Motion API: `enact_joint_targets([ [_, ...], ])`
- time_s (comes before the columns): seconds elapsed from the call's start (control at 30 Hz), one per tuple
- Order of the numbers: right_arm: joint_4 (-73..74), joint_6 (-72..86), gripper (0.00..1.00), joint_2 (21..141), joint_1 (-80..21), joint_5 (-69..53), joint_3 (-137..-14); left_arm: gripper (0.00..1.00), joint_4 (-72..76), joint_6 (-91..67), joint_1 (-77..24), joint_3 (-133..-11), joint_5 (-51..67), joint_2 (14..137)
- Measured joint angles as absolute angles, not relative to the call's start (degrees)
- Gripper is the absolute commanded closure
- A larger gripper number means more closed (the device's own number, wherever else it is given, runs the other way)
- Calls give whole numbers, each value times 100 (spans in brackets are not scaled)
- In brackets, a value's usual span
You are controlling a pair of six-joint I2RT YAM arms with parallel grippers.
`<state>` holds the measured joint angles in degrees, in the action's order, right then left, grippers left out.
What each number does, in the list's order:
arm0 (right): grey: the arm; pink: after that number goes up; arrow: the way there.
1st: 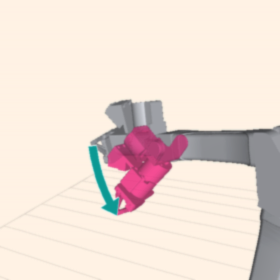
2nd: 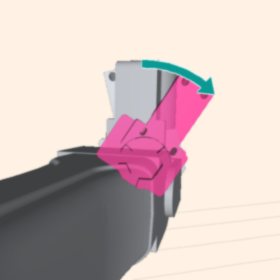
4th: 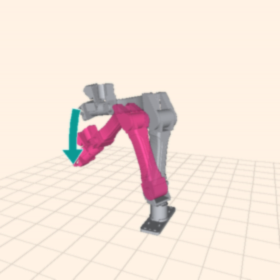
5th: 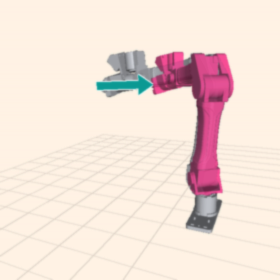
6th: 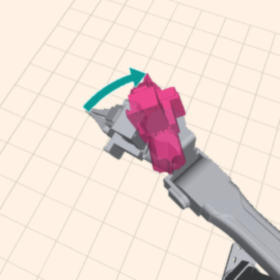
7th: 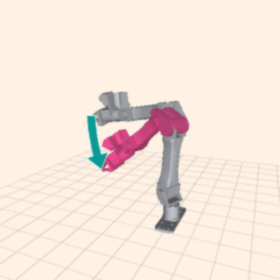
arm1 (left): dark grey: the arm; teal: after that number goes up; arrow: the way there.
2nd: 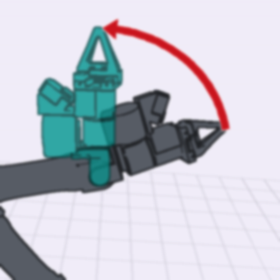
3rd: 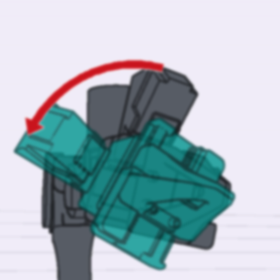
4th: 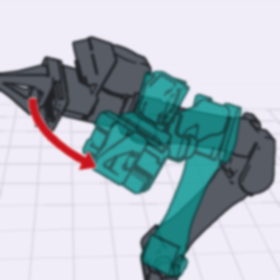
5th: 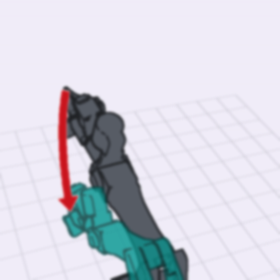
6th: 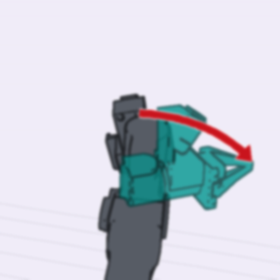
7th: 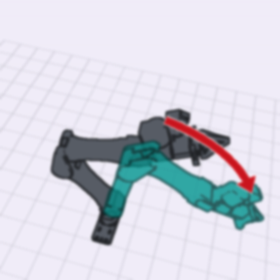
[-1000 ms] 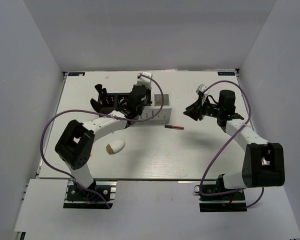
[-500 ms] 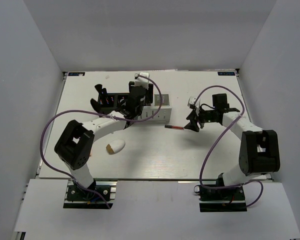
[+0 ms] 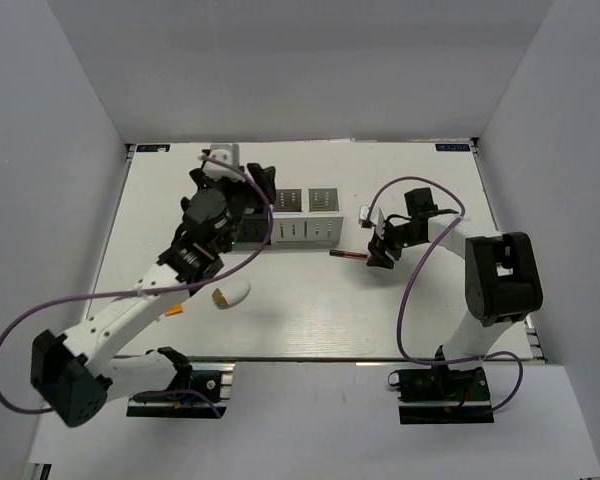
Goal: Organize the makeup
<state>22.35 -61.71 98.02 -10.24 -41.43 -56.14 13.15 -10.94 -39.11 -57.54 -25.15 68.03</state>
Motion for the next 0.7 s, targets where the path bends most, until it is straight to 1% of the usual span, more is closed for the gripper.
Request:
enact_joint_targets([
  [0.13, 2191, -6101, 37, 9902, -1092, -3953, -5669, 21, 882, -1369, -3911, -5162, -2633, 5924],
  [0.33, 2178, -6064, 38, 10136, -1184, -3754, -5802, 20, -54, -1815, -3911, -4700, -2891, 5223],
  [0.6, 2193, -6062, 43, 10374, -1356, -3522, -6007, 20, -1238, -2445, -3911, -4421, -3258, 4235],
  [0.7, 2196, -6062, 46, 10440, -1424, -3450, -6099, 20, -1597, -2648, -3911, -4346, -3426, 3909],
])
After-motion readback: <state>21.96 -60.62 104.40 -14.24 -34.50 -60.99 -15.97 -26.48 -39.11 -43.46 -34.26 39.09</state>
